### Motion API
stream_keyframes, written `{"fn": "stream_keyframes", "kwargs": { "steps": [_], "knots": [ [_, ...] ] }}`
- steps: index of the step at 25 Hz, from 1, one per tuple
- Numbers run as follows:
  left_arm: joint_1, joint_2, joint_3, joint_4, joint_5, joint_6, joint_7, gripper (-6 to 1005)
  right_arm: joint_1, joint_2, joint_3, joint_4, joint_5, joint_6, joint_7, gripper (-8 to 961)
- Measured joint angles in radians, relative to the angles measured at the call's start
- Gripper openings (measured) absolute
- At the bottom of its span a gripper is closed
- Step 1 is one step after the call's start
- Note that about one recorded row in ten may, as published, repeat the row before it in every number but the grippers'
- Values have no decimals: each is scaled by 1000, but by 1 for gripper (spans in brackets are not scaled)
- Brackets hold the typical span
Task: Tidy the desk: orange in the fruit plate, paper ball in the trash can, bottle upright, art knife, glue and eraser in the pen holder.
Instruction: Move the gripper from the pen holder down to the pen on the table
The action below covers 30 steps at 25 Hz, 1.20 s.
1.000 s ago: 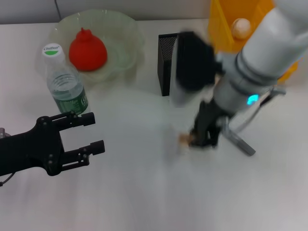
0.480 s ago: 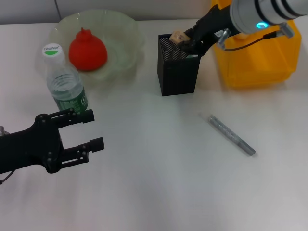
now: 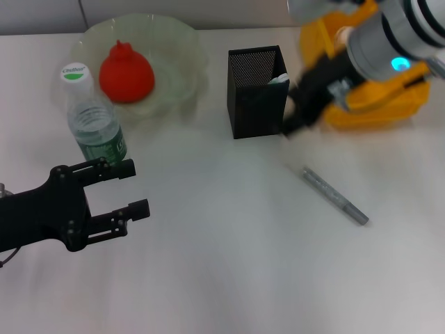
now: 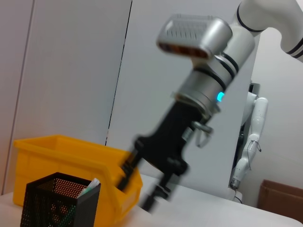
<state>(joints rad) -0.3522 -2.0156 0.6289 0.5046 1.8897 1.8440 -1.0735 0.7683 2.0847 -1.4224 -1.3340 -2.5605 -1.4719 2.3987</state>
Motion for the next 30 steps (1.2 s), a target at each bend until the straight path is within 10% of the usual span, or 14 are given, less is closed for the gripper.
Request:
{"fn": "stream_keyframes", "kwargs": {
  "steps": [12, 30],
  "knots": [
    [-1, -2, 2, 0, 2, 0, 3, 709, -11, 5, -102, 211, -71, 37, 60, 613],
    [4, -6, 9, 0, 6, 1, 0, 710, -12, 3, -112, 315, -67, 106, 51, 228]
  ]
}}
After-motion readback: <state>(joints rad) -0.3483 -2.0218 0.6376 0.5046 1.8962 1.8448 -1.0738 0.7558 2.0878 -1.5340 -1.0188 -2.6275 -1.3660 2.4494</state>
